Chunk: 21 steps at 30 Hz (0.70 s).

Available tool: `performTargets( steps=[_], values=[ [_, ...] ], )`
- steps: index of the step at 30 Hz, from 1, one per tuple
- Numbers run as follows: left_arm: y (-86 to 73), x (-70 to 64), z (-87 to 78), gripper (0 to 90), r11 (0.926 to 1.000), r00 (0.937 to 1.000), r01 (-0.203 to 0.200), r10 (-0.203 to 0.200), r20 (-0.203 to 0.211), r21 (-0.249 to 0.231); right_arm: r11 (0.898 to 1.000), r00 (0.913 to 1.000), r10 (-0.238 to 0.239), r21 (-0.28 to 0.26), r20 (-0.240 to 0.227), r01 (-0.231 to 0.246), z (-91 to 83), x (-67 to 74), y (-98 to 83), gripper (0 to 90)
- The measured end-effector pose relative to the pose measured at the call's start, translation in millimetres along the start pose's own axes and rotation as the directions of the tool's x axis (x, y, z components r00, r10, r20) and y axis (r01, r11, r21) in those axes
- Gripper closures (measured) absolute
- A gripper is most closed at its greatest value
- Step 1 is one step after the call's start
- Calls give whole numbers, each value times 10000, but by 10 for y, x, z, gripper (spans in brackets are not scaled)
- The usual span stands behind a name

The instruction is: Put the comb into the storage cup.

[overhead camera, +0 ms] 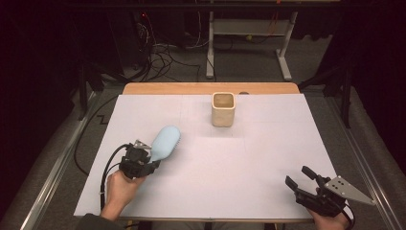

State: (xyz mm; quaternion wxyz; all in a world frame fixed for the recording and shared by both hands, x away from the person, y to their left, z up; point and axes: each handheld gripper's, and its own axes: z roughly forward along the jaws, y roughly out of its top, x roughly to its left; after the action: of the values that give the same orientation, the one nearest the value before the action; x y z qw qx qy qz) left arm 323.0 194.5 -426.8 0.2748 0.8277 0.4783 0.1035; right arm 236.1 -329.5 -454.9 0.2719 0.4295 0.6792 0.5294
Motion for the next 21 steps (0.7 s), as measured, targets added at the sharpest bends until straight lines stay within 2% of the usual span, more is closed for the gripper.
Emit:
performTargets(
  steps=[14, 21],
  values=[
    [28, -148, -18, 692, 9986, 9983, -511, 516, 290, -151, 10000, 10000, 4, 3, 16, -4, -3, 0, -1, 280],
    [36, -198, -18, 692, 9978, 9973, -608, 617, 393, -251, 10000, 10000, -33, 1, 2, 33, -4, 5, 1, 279]
  ],
)
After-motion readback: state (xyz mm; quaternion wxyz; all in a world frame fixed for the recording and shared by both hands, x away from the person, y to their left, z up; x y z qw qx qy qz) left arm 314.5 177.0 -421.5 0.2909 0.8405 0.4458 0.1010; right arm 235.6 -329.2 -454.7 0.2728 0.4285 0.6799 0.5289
